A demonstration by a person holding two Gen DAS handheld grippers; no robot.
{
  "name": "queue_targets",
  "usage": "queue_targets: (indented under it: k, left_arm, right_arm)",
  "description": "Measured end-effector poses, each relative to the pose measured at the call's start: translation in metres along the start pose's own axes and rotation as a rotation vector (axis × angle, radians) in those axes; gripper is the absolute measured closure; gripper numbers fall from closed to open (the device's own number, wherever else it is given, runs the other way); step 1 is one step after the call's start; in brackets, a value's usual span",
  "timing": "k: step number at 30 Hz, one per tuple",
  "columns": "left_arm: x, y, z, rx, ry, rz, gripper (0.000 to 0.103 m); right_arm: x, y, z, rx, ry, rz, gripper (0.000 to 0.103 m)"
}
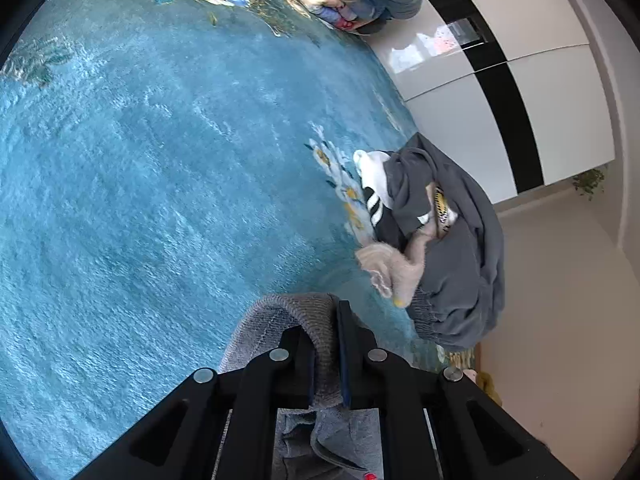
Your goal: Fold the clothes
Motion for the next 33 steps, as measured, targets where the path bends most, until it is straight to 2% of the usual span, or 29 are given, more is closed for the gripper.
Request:
queue_targets:
  k: [3, 6, 8, 10, 12, 13, 14, 15, 16, 18, 21, 23, 24, 26, 30, 33]
  left_arm:
    - [-0.002, 0.001, -0.001, 0.018, -0.023, -0.002, 0.093]
    - [-0.006, 0.005, -0.001, 0.034, -0.017, -0.003, 0.09]
    - [-0.01, 0.009, -0.001, 0.05, -0.006, -0.006, 0.081]
    - [-0.017, 0.015, 0.0, 0.068, -0.002, -0.021, 0.052]
    - [-0.024, 0.02, 0.003, 0.078, 0.003, -0.034, 0.043]
    - [-0.029, 0.023, 0.005, 0.087, 0.011, -0.037, 0.042]
    - [-0.032, 0.026, 0.006, 0.096, 0.016, -0.041, 0.04]
    - [-0.034, 0.028, 0.008, 0.105, 0.016, -0.045, 0.037]
    - [-0.036, 0.03, 0.009, 0.116, 0.012, -0.048, 0.034]
    - [-0.035, 0.034, 0.012, 0.139, -0.003, -0.048, 0.034]
    - [-0.026, 0.04, 0.012, 0.173, 0.003, -0.027, 0.034]
    - [-0.019, 0.044, 0.006, 0.211, 0.0, -0.024, 0.034]
    - [-0.016, 0.046, 0.003, 0.234, -0.013, -0.029, 0.035]
    - [-0.01, 0.048, -0.003, 0.272, -0.038, -0.035, 0.036]
    - [-0.011, 0.048, -0.008, 0.312, -0.019, -0.05, 0.041]
    - [-0.015, 0.046, -0.01, 0.323, 0.008, -0.055, 0.041]
  right_arm:
    - [-0.02, 0.02, -0.026, 0.079, -0.018, -0.028, 0.036]
    - [-0.036, 0.042, -0.047, 0.127, 0.007, -0.042, 0.036]
    - [-0.038, 0.055, -0.054, 0.142, 0.021, -0.028, 0.036]
    - [-0.035, 0.069, -0.06, 0.158, 0.024, -0.01, 0.036]
    - [-0.027, 0.081, -0.066, 0.189, 0.027, 0.015, 0.037]
    - [-0.022, 0.086, -0.069, 0.202, 0.026, 0.026, 0.038]
    - [-0.018, 0.089, -0.07, 0.211, 0.022, 0.035, 0.046]
    - [-0.016, 0.093, -0.07, 0.218, 0.013, 0.04, 0.058]
    - [-0.015, 0.095, -0.068, 0.224, 0.004, 0.039, 0.063]
    - [-0.02, 0.096, -0.065, 0.228, -0.003, 0.02, 0.083]
    - [-0.037, 0.09, -0.061, 0.23, -0.005, -0.023, 0.092]
    - [-0.053, 0.082, -0.061, 0.224, 0.005, -0.064, 0.093]
    - [-0.062, 0.075, -0.061, 0.213, 0.021, -0.088, 0.098]
    - [-0.079, 0.06, -0.06, 0.186, 0.06, -0.13, 0.098]
    - [-0.102, 0.022, -0.068, 0.133, 0.185, -0.191, 0.098]
    - [-0.109, -0.004, -0.082, 0.113, 0.31, -0.225, 0.098]
Point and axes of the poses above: each gripper's, at about its wrist camera, not at the fingertips, and x roughly the way its jaws point, z to its left, y to its underside, the point moved 1 cm from there along x, roughly the way its jaws point, and after that the axes turned 1 degree about y, right-handed, at the moved point
